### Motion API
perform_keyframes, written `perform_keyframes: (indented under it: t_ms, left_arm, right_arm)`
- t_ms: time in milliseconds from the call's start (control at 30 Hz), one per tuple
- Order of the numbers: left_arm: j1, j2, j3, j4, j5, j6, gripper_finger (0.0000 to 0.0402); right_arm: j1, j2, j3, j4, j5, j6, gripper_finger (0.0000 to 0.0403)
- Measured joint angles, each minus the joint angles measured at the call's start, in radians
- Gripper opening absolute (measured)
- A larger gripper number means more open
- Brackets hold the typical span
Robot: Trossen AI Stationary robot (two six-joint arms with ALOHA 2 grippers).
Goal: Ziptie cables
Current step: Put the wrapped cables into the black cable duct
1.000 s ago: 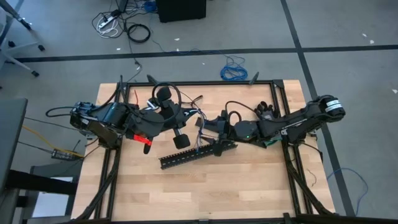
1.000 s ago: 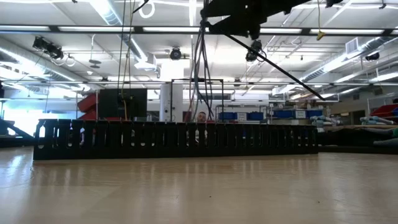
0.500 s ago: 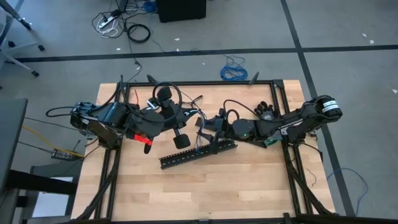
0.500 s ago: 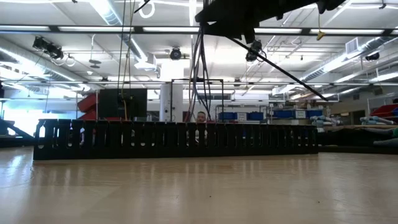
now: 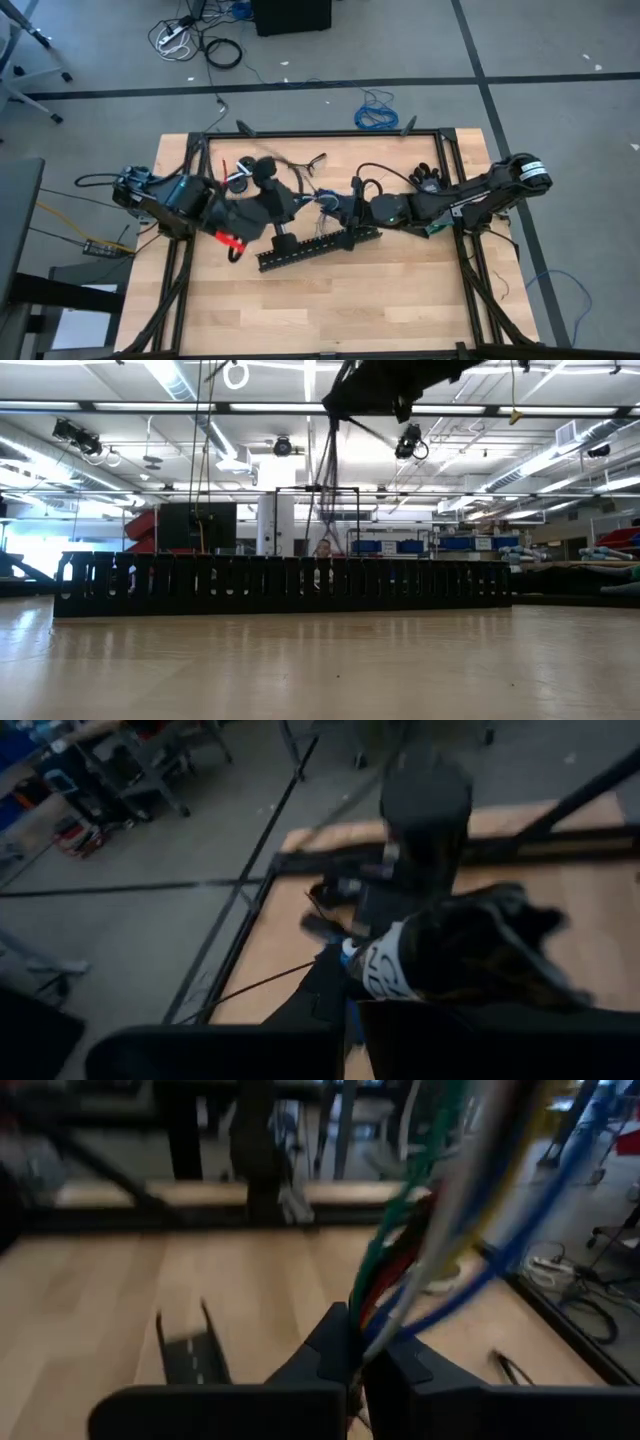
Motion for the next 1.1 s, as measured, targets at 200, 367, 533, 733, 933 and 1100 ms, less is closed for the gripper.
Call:
perform_keyframes:
  t_ms: [200,367,533,733,933,1100]
  left_arm:
    - [-0.054,0.001,-0.116,-0.033,-0.047,-0.074,0.0]
    - [-0.104,0.003,-0.248,-0.12,-0.114,-0.191,0.0]
    - [-0.175,0.003,-0.371,-0.125,-0.175,-0.308,0.0]
    - [-0.271,0.001,-0.543,-0.125,-0.262,-0.491,0.0]
    - [-0.339,0.001,-0.789,-0.116,-0.271,-0.761,0.0]
    - [-0.374,0.001,-0.973,-0.012,-0.27,-0.941,0.0]
  right_arm:
    - [0.032,0.008,0.227,-0.471,0.003,0.001,0.0003]
    - [0.064,0.046,0.419,-0.794,-0.009,0.003,0.0002]
    - [0.064,0.141,0.572,-0.997,-0.036,0.033,0.0001]
    - [0.064,0.409,0.732,-1.145,-0.058,0.024,0.0001]
    - [0.081,0.592,0.888,-1.278,-0.085,0.0,0.0]
    - [0.091,0.655,0.944,-1.36,-0.092,0.019,0.0]
